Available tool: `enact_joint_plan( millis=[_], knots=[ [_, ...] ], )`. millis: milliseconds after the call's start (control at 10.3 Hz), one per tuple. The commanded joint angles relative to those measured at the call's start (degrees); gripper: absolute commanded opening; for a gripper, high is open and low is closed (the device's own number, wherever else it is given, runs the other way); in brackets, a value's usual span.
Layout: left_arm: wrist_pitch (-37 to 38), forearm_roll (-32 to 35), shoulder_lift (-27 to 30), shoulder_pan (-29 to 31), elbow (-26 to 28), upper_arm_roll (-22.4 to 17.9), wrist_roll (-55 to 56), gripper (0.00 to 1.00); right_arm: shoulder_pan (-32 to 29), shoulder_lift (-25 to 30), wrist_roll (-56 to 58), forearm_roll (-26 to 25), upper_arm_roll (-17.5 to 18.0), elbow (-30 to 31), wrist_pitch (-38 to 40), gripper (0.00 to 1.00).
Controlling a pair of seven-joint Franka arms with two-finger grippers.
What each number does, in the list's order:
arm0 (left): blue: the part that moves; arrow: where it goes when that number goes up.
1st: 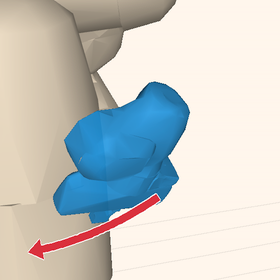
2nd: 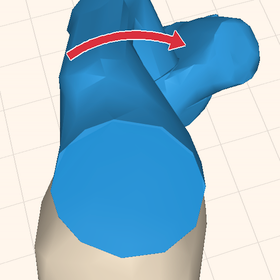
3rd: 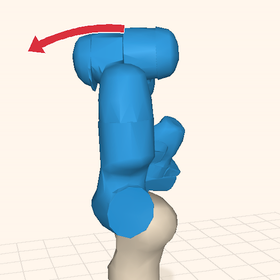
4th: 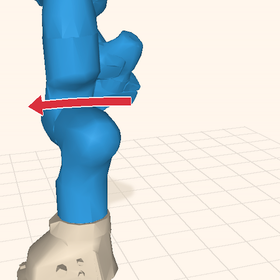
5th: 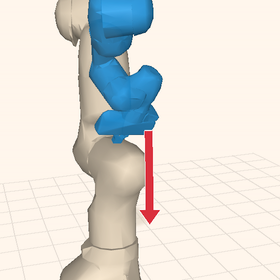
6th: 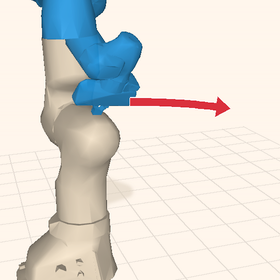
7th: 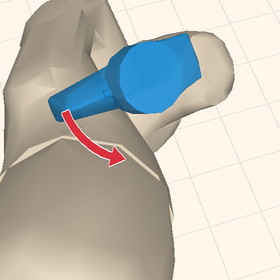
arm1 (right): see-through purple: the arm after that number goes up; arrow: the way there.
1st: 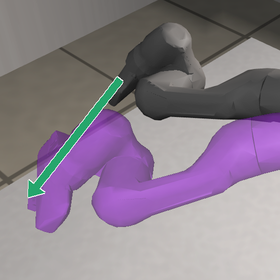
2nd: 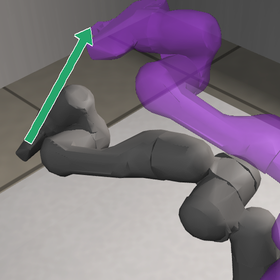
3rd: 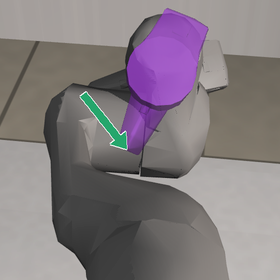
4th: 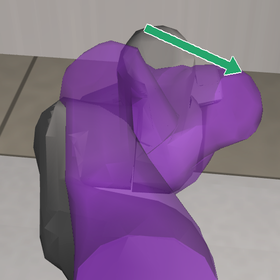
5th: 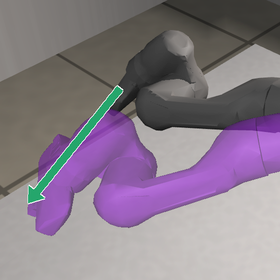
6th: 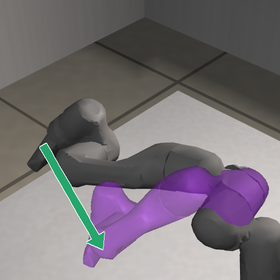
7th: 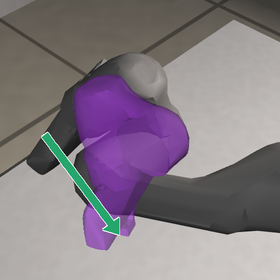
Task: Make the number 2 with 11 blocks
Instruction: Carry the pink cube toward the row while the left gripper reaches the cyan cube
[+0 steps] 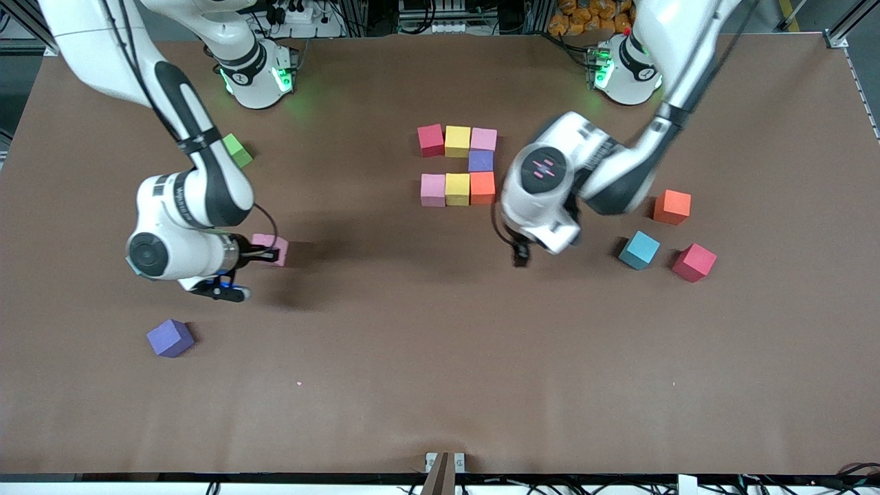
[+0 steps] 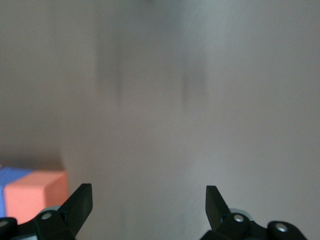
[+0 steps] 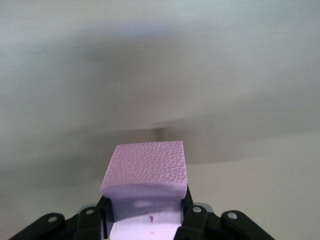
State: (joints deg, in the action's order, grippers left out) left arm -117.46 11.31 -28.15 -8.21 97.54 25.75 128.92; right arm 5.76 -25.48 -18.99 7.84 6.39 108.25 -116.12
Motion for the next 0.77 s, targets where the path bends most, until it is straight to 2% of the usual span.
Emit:
enact_joint_plan(
  millis=[0, 291, 387, 678],
  knots=[
    [0.65, 0.9, 1.7, 8.09, 1.86, 0.79, -8.12, 1.0, 0.82, 0.7, -9.53, -1.85, 5.72, -1.54, -0.15, 0.05],
    [0.65, 0.9, 1.7, 14.09, 1.43, 0.71, -14.56, 1.0, 2.84, -0.26, -24.56, -9.22, 13.63, -2.6, -4.27, 0.05],
    [0.74, 0.9, 1.78, 15.67, 1.42, 0.79, -16.23, 1.0, 3.29, -0.7, -28.0, -9.24, 15.83, -3.13, -5.59, 0.05],
    [2.4, 0.82, 2.22, 18.66, 1.69, 1.05, -19.14, 1.0, 8.19, -4.21, -34.61, -9.59, 17.17, -7.16, -5.69, 0.05]
  ],
)
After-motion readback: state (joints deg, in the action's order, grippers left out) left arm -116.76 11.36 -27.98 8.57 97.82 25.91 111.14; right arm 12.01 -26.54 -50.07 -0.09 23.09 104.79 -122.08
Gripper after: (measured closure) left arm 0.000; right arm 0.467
